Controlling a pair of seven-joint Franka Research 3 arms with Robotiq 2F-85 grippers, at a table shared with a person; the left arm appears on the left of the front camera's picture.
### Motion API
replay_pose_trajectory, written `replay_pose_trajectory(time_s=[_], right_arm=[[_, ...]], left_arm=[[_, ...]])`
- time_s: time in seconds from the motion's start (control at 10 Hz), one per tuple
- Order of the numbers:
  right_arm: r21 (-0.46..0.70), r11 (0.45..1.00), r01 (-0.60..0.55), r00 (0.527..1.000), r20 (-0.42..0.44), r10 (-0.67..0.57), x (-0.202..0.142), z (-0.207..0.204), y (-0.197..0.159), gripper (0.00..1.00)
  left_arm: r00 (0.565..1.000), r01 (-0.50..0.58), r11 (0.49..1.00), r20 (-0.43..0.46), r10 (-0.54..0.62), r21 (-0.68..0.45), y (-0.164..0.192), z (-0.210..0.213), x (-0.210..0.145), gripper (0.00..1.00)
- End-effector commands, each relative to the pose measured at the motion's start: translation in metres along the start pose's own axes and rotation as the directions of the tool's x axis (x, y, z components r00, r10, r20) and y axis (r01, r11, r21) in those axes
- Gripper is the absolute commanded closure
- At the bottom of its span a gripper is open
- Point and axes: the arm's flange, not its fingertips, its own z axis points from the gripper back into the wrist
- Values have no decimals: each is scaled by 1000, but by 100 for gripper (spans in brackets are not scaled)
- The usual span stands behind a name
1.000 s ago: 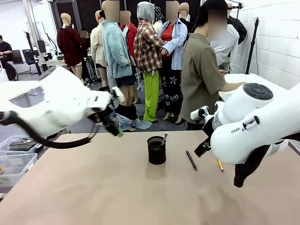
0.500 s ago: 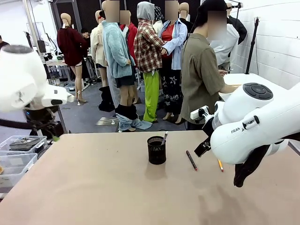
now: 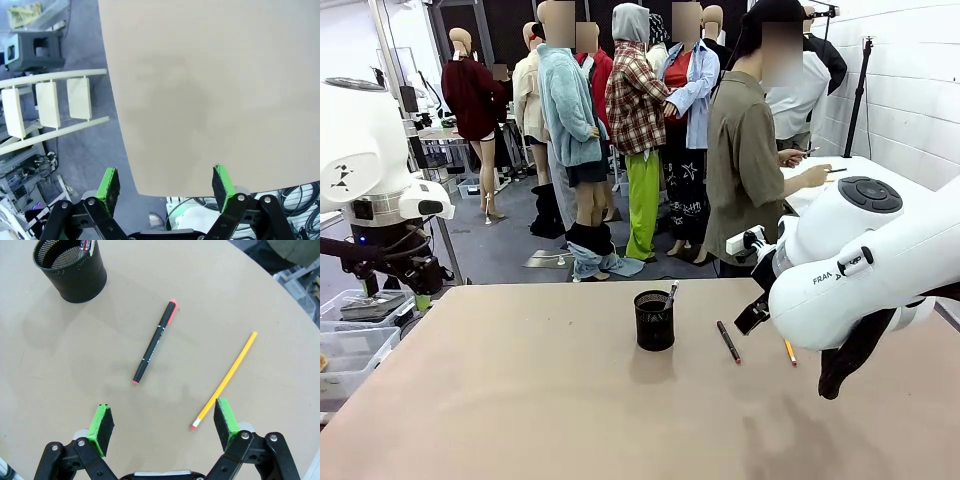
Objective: Place the pens into the pen holder.
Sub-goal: Pick up a writing instrument from the table and place it into the Pen holder.
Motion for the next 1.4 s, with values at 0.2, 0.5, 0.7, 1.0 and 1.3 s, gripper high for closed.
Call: replay_pose_trajectory(time_s=[0.2,0.5,0.7,1.0,1.3], right_arm=[[1,1000,-2,1000,-1,2,-1,0,1,0],[1,1000,-2,1000,-1,2,-1,0,1,0],[0,1000,0,1000,0,0,0,0,0,0],[-36,986,164,983,-77,-166,24,-13,-29,0],[-101,945,312,920,-217,-326,37,-38,-63,0]], left_arm=[[1000,5,1000,-9,-5,14,0,5,-1,4],[1000,5,1000,-9,-5,14,0,5,-1,4],[1000,5,1000,-9,-5,14,0,5,-1,4],[1000,5,1000,-9,-5,14,0,5,-1,4],[1000,5,1000,-9,-5,14,0,5,-1,4]])
